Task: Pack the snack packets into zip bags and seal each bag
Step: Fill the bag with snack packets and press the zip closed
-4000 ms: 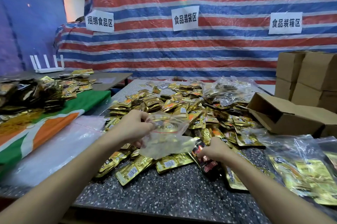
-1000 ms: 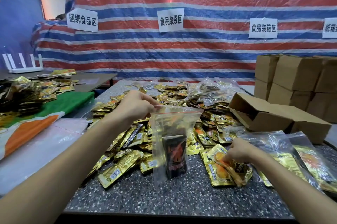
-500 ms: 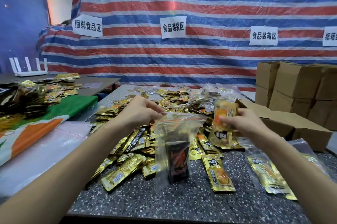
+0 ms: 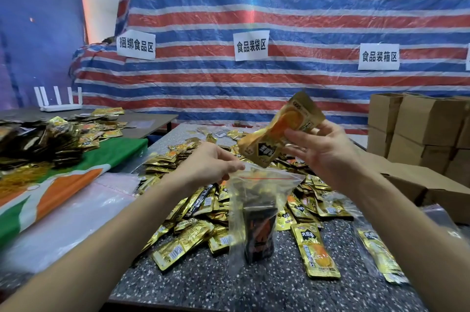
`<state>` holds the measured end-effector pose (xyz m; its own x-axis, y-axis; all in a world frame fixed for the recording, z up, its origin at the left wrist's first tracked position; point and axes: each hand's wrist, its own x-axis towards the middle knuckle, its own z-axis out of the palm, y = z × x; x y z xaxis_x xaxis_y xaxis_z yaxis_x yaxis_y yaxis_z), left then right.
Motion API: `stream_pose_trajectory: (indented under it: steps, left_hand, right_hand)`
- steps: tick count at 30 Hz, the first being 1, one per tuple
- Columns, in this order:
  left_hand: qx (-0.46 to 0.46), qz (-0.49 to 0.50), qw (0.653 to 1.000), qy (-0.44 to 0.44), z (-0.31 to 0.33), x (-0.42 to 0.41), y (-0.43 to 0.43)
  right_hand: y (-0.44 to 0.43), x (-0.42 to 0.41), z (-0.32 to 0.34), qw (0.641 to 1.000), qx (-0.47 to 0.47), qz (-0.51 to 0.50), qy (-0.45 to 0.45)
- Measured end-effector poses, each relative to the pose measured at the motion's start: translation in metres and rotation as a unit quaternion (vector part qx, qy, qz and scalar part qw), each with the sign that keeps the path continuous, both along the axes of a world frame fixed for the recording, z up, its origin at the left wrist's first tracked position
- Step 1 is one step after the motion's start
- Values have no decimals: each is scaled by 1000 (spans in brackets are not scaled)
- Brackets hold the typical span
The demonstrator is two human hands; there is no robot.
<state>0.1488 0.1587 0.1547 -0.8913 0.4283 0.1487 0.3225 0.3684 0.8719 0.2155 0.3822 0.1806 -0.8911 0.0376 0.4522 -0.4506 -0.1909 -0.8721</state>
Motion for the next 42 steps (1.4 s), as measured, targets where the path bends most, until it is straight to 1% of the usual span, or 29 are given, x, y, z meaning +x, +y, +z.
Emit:
stream_pose_trajectory:
  steps: [5, 8, 11, 13, 18, 21, 25, 27, 29, 32, 34, 35, 38, 39, 42]
  left_hand:
    - [-3, 3, 1000, 11, 0, 3, 0]
    - [21, 6, 1000, -1, -1, 2, -3]
    - [21, 13, 1000, -7, -1, 1, -4]
    - [14, 11, 1000, -5, -1, 2, -2]
    - [3, 17, 1000, 13, 0, 2, 3]
    - [14, 22, 1000, 11, 1, 0, 3]
    - [20, 33, 999, 14, 2, -2, 4]
    - [18, 34, 999, 15, 2, -4, 3]
    - [13, 34, 999, 14, 2, -5, 1]
    - [9, 37, 999, 12, 0, -7, -2]
    - [6, 36, 999, 7, -1, -8, -5]
    - [7, 37, 999, 5, -1, -8, -6]
    - [13, 38, 999, 5, 0, -9, -9]
    - [13, 38, 999, 8, 0, -9, -10]
    - [12, 35, 999, 16, 0, -10, -9]
  right_hand:
    - [-4, -8, -19, 1000, 24, 3, -14]
    - [0, -13, -28, 999, 41, -21, -23]
    - [4, -15, -35, 989, 122, -55, -56]
    - [4, -14, -37, 981, 169, -43, -86]
    - [2, -13, -32, 961, 261, -36, -83]
    - [0, -13, -26, 934, 343, -42, -86]
    - [-5, -8, -14, 879, 470, -55, -62]
    - [-5, -8, -10, 850, 519, -88, -34]
    - [-5, -9, -10, 822, 557, -121, -15]
    - [-4, -9, -15, 803, 588, -96, -11]
    - [-2, -11, -21, 781, 617, -101, -8]
    - [-1, -12, -23, 776, 622, -103, -14]
    - [3, -13, -22, 803, 590, -69, -45]
    - [4, -14, -21, 804, 590, -57, -51]
    - [3, -19, -26, 771, 632, -29, -79]
